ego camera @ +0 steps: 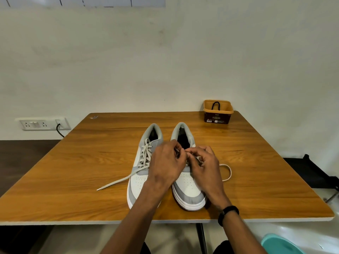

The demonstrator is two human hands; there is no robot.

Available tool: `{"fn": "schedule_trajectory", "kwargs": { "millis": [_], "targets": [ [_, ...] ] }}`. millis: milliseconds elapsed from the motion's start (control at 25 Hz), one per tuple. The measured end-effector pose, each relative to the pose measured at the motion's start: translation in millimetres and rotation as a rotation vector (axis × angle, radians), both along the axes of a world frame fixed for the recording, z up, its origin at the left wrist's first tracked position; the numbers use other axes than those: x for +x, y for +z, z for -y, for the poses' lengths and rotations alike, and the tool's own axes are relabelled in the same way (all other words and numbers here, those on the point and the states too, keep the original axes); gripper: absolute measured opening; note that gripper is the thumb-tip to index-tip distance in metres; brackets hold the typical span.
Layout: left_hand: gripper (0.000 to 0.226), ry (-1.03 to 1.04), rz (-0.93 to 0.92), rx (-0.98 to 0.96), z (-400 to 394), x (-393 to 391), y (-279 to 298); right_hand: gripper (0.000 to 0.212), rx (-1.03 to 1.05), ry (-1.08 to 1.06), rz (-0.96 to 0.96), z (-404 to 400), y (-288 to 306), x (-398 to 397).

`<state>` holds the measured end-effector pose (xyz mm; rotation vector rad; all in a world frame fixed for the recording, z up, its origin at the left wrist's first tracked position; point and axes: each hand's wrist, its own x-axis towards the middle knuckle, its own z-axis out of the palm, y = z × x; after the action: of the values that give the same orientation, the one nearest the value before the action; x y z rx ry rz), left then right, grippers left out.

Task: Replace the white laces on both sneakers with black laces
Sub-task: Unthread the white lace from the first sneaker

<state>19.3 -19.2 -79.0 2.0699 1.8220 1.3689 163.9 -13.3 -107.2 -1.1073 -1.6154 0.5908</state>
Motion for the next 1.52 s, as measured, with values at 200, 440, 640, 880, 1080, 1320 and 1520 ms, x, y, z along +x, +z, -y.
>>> {"fn": "schedule_trajectory", "kwargs": {
  "millis": [200,440,640,880,1080,1320,1520],
  "targets": [
    [0.012,0.018,0.061,-0.146,-61.6,-3.4,18.3,0.009,0.133,-0.217,0.104,-55.4,-0.5,-17.0],
    [0.016,-0.083,0.177,-0.256,-158.7,-18.9,20.5,0.007,0.089,-0.222,-0.084,-142.0,-1.7,-20.6],
    [0.014,-0.240,0.075,-0.242,-175.5,-25.3,7.5,0.027,0.225,-0.142,0.071,-153.5,-9.5,-18.8],
    [0.030,-0.486,0.004,-0.243,-212.5,-55.4,9.7,0.035,0.180,-0.096,0.087,-159.8,-16.2,-23.3],
    [0.035,-0.331,-0.221,-0.285,-200.2,-31.3,23.1,0.021,0.130,-0.103,0.064,-153.9,-10.3,-23.3],
    [0.034,-0.174,0.023,-0.157,-100.6,-13.0,-2.2,0.029,-0.379,0.085,-0.700,-93.6,8.9,-6.8],
    [0.027,-0.135,0.250,-0.009,1.7,-7.3,-26.3,0.017,-0.516,0.309,-1.253,-11.4,-5.0,7.2]
  ]
}}
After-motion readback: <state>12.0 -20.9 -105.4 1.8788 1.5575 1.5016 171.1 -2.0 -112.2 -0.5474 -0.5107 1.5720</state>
